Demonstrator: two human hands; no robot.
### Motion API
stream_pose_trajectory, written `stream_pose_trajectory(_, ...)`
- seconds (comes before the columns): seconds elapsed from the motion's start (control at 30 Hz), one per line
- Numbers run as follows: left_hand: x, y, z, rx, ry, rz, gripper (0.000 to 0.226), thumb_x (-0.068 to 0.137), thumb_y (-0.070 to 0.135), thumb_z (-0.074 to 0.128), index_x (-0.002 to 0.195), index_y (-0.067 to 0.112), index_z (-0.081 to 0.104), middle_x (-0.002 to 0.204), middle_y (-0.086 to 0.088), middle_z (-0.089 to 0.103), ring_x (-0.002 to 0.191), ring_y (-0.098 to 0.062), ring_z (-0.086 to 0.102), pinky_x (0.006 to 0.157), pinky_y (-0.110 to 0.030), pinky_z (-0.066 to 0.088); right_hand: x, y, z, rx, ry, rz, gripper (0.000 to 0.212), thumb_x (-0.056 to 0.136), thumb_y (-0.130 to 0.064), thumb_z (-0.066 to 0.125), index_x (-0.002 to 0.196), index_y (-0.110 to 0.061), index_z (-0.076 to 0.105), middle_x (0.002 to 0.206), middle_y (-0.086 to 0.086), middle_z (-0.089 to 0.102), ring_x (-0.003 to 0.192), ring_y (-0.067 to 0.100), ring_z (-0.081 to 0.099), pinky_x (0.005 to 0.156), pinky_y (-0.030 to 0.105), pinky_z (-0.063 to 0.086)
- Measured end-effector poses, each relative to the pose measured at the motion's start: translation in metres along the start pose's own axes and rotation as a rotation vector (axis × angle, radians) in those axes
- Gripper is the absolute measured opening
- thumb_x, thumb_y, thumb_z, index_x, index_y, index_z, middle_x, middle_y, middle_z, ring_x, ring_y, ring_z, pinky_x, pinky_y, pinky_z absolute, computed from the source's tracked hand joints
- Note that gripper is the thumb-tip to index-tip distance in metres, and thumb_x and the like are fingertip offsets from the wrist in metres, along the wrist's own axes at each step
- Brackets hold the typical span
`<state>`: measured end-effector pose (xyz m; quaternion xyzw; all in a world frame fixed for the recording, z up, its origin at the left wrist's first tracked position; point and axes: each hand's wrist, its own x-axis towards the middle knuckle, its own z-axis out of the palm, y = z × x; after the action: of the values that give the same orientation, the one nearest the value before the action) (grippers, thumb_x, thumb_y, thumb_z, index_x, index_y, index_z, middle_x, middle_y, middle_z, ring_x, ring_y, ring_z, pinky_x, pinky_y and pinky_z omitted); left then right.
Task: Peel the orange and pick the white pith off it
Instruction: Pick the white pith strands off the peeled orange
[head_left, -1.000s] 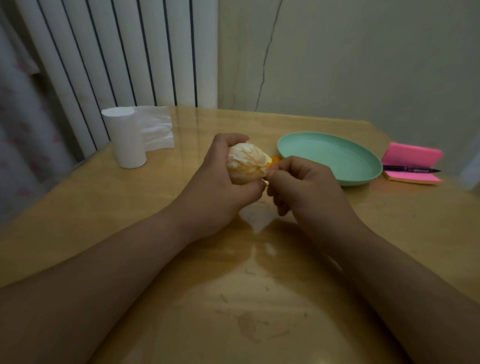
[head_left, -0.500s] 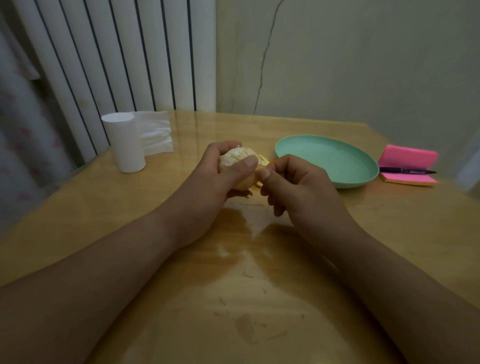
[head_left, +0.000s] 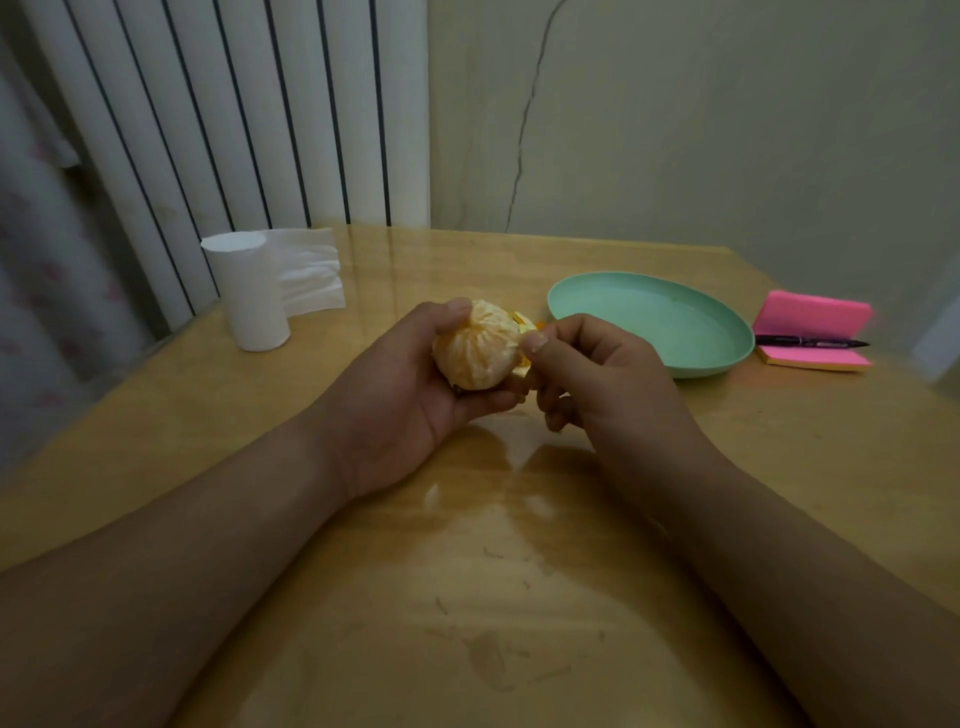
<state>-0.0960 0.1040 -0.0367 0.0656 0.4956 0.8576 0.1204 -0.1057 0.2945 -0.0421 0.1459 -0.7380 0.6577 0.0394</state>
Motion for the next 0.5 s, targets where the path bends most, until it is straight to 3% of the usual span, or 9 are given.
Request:
stream_pose_trajectory(0.17, -0.0014, 0.0004, 0.0019, 0.019, 0.002, -0.02, 0.055, 0.108, 0.035, 0.044, 0.144, -0.005, 0.052, 0.114, -0.023, 0.069, 0.089, -0.029, 0.07, 0.075, -0.032, 0.064, 0.0004, 0.0013, -0.0004, 0.024, 0.002, 0.005, 0.016, 0.102, -0.022, 0.068, 0.094, -0.008, 0.069, 0.072, 0.002, 0.069, 0.064, 0.014, 0.058, 0.059, 0.031, 0.05)
stream_pose_trajectory(0.5, -0.0012, 0.0051, 0.0008, -0.012, 0.067, -0.035, 0.055, 0.109, 0.044, 0.041, 0.132, -0.002, 0.06, 0.112, -0.025, 0.07, 0.085, -0.03, 0.071, 0.067, -0.03, 0.062, 0.0037, 0.0052, -0.0032, 0.023, 0.051, 0.006, 0.018, 0.102, -0.022, 0.068, 0.088, -0.011, 0.068, 0.072, 0.002, 0.067, 0.063, 0.015, 0.057, 0.06, 0.035, 0.05)
